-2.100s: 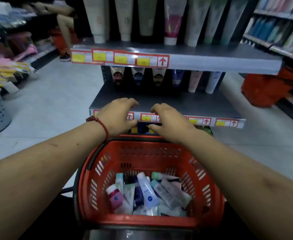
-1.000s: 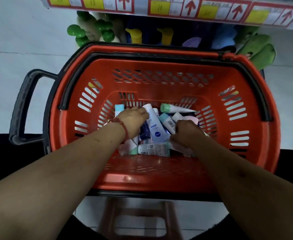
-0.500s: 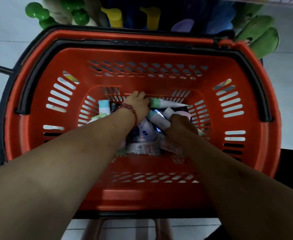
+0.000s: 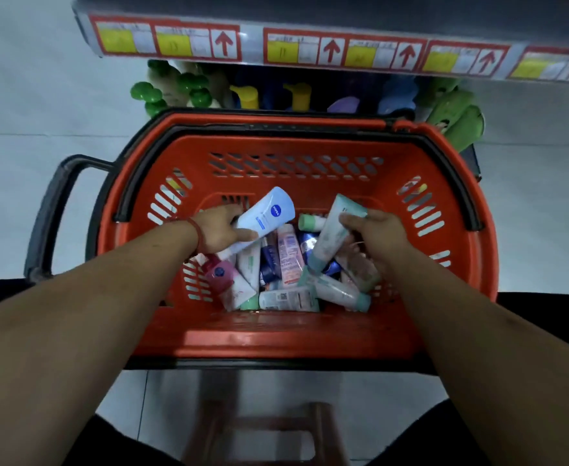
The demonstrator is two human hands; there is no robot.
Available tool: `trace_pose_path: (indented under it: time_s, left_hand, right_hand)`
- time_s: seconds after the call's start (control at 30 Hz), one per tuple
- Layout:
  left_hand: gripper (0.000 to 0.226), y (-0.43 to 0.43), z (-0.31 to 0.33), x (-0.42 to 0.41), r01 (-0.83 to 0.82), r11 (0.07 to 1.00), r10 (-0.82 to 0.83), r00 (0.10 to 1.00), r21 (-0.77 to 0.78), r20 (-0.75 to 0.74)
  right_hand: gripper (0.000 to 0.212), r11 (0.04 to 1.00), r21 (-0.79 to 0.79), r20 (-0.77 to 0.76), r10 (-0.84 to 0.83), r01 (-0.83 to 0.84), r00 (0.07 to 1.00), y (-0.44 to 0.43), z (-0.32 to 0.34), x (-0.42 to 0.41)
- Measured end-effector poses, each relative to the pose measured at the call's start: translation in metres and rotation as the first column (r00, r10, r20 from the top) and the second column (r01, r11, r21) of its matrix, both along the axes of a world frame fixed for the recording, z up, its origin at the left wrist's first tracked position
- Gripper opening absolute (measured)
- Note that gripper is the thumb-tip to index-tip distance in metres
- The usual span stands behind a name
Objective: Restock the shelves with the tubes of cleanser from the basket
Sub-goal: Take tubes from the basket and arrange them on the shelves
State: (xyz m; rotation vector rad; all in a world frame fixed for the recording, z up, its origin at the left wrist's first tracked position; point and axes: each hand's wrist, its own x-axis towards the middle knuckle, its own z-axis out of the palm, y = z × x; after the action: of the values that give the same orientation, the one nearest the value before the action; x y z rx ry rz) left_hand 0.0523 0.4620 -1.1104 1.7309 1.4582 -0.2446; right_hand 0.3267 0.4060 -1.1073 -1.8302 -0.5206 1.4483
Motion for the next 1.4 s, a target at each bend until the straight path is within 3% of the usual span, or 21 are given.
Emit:
trace_pose_path:
  time_s: [0.07, 0.1, 0.17, 0.23, 0.3, 0.37, 0.47, 0.63, 0.73, 0.83, 0.9, 1.0, 1.23, 1.4]
  left_hand:
    - [0.02, -0.013, 0.009, -0.003, -0.246, 0.961, 0.268, 0.94, -0.125, 0.213]
    - [0.019, -0.019, 0.014, -0.001, -0.357, 0.904, 0.418, 0.857, -0.237, 0.303]
    - [0.029, -0.036, 0.028, 0.005, -0.464, 0.776, 0.622, 0.672, -0.427, 0.402]
    - [0.036, -0.049, 0.04, 0.009, -0.481, 0.691, 0.721, 0.514, -0.539, 0.466]
    - [0.038, -0.059, 0.046, 0.008, -0.48, 0.627, 0.779, 0.367, -0.614, 0.508]
    - [0.032, -0.066, 0.05, 0.004, -0.481, 0.586, 0.808, 0.278, -0.653, 0.52]
    - [0.023, -0.068, 0.054, -0.002, -0.478, 0.566, 0.818, 0.223, -0.672, 0.53]
    - [0.043, -0.069, 0.066, -0.006, -0.44, 0.543, 0.82, 0.098, -0.715, 0.563]
    - [0.038, -0.07, 0.069, -0.006, -0.44, 0.516, 0.82, 0.006, -0.735, 0.573]
    - [0.03, -0.07, 0.072, -0.006, -0.442, 0.529, 0.803, -0.017, -0.725, 0.596]
    - [0.03, -0.071, 0.074, -0.006, -0.444, 0.558, 0.789, 0.023, -0.701, 0.614]
    - [0.032, -0.07, 0.077, -0.006, -0.482, 0.594, 0.765, 0.091, -0.644, 0.638]
    - [0.036, -0.066, 0.088, 0.002, -0.515, 0.659, 0.692, 0.129, -0.549, 0.71]
    - [0.037, -0.061, 0.095, 0.003, -0.547, 0.676, 0.653, 0.133, -0.494, 0.746]
  right_hand:
    - [0.017, 0.998, 0.064, 0.013, 0.002, -0.003, 1.0, 0.0, 0.016, -0.006]
    - [0.021, 0.998, 0.067, -0.029, -0.009, 0.011, 1.0, 0.001, 0.022, -0.008]
    - [0.027, 0.999, 0.021, -0.218, -0.044, 0.05, 0.975, 0.001, 0.039, -0.017]
    - [0.035, 0.995, -0.026, -0.427, -0.094, 0.091, 0.9, 0.002, 0.054, -0.023]
    - [0.033, 0.993, -0.08, -0.515, -0.113, 0.083, 0.85, -0.001, 0.069, -0.026]
    - [0.023, 0.995, -0.097, -0.549, -0.083, 0.035, 0.832, -0.006, 0.078, -0.024]
    - [0.023, 0.996, -0.08, -0.589, -0.02, -0.033, 0.808, -0.013, 0.093, -0.023]
    - [0.025, 0.995, -0.015, -0.578, 0.073, -0.1, 0.813, -0.014, 0.106, -0.031]
    - [0.033, 0.995, -0.043, -0.58, 0.05, -0.092, 0.813, -0.016, 0.108, -0.036]
    - [0.043, 0.989, -0.104, -0.602, 0.02, -0.103, 0.798, -0.018, 0.109, -0.039]
    - [0.042, 0.987, -0.086, -0.6, 0.055, -0.133, 0.798, -0.018, 0.11, -0.039]
    - [0.04, 0.993, 0.001, -0.601, 0.092, -0.114, 0.794, -0.018, 0.116, -0.039]
    - [0.033, 0.949, 0.252, -0.455, 0.288, -0.188, 0.843, -0.014, 0.126, -0.038]
    - [0.025, 0.926, 0.367, -0.361, 0.227, -0.086, 0.905, -0.009, 0.134, -0.036]
